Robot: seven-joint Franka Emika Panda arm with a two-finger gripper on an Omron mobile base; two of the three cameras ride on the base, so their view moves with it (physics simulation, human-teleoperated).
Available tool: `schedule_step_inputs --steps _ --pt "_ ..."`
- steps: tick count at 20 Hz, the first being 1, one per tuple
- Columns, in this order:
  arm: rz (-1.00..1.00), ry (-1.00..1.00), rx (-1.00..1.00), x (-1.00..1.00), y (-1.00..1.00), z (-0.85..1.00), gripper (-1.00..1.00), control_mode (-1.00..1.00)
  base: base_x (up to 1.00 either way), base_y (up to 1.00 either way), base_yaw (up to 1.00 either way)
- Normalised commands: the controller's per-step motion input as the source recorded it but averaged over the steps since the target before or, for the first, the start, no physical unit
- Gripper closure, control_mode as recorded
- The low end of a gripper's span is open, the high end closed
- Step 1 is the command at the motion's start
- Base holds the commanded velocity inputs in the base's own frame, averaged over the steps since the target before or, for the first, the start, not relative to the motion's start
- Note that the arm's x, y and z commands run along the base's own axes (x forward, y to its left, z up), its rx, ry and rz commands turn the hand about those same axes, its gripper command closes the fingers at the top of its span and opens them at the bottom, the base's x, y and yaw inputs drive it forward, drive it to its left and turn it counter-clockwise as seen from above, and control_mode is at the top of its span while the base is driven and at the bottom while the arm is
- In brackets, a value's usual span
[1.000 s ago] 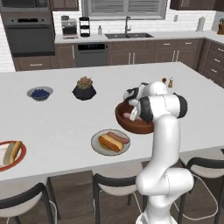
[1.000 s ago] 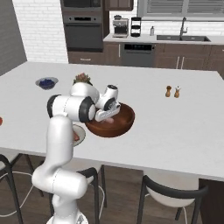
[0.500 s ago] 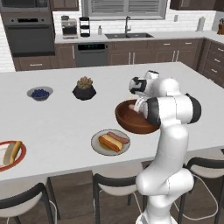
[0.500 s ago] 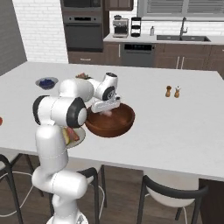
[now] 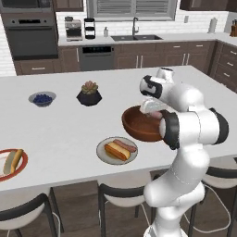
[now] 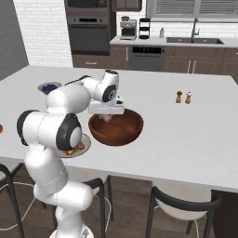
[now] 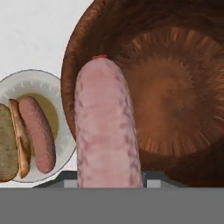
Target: Place one bun and one sausage from the bowl on each plate.
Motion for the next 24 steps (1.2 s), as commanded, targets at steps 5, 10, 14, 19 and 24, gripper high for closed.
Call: schedule_step_inputs --steps 5,10,14,19,24 --pt "-0.45 0.02 -0.01 -0.88 0.26 0.32 1.00 -1.00 0.00 0.00 0.00" --pt "-0.34 0.00 -0.03 -1.00 0.44 0.44 1.00 -1.00 0.00 0.00 0.00" --pt "-0.23 0.08 -0.03 -0.68 0.38 0.59 1.00 -1.00 0.00 0.00 0.00" --pt "-0.11 0.09 -0.02 -0.16 0.08 0.36 1.00 -1.00 0.00 0.00 0.00" --pt "0.11 0.00 -0.03 -0.62 -0.14 0.04 1.00 -1.00 0.00 0.00 0.00"
